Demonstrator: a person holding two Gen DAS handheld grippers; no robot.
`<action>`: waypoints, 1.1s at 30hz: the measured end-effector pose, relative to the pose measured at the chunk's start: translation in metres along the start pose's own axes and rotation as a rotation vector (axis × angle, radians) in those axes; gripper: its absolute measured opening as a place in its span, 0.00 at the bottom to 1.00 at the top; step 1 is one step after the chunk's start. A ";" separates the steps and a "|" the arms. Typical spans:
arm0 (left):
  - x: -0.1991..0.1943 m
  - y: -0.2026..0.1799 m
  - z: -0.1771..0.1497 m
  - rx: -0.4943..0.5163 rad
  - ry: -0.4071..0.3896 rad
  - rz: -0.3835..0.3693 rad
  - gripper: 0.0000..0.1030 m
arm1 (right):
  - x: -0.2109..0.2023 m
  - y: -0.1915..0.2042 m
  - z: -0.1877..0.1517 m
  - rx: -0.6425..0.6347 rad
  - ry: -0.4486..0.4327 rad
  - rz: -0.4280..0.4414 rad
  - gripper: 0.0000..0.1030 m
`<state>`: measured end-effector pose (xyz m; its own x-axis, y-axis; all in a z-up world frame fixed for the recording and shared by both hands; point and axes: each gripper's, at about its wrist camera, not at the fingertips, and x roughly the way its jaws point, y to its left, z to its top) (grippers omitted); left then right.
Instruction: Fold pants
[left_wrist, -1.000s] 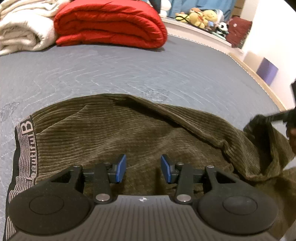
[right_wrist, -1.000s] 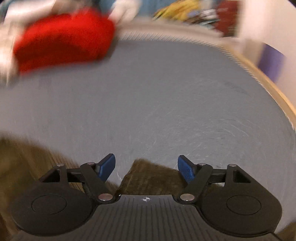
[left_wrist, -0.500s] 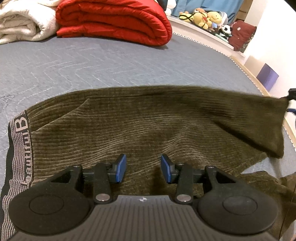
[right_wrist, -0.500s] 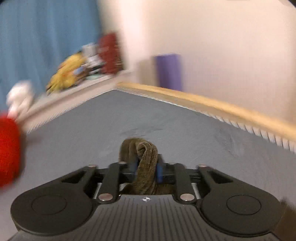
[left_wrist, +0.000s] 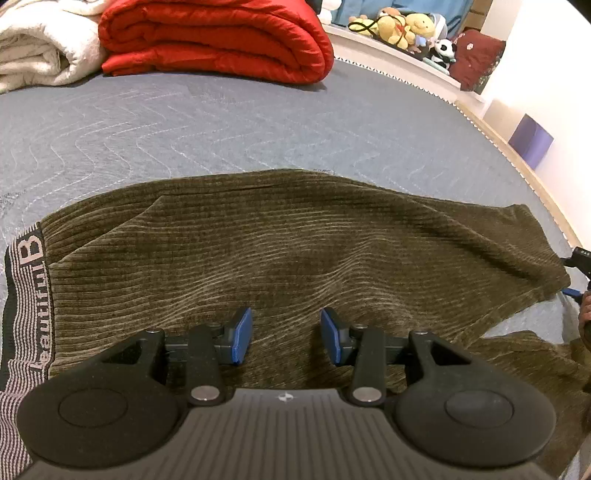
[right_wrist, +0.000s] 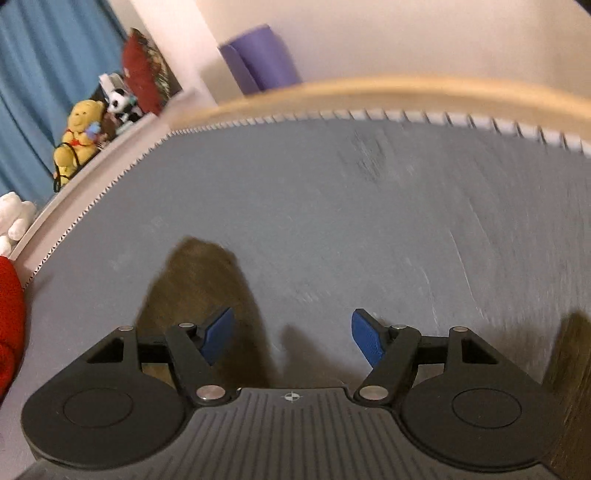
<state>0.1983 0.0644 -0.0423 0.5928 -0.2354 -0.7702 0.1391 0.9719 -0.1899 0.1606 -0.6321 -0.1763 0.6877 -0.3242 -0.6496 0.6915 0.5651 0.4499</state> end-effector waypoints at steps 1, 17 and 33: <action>0.001 0.000 0.000 0.002 0.000 0.003 0.44 | 0.006 -0.003 -0.004 0.020 0.037 0.028 0.72; 0.000 0.004 0.001 0.000 -0.006 0.010 0.44 | -0.080 0.054 -0.009 -0.232 -0.280 0.028 0.13; -0.012 0.005 0.004 -0.016 -0.024 -0.011 0.44 | -0.052 -0.006 -0.023 -0.224 0.099 -0.138 0.46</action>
<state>0.1950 0.0718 -0.0311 0.6105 -0.2461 -0.7528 0.1333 0.9689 -0.2086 0.1157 -0.6012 -0.1597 0.5577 -0.3404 -0.7570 0.7035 0.6778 0.2135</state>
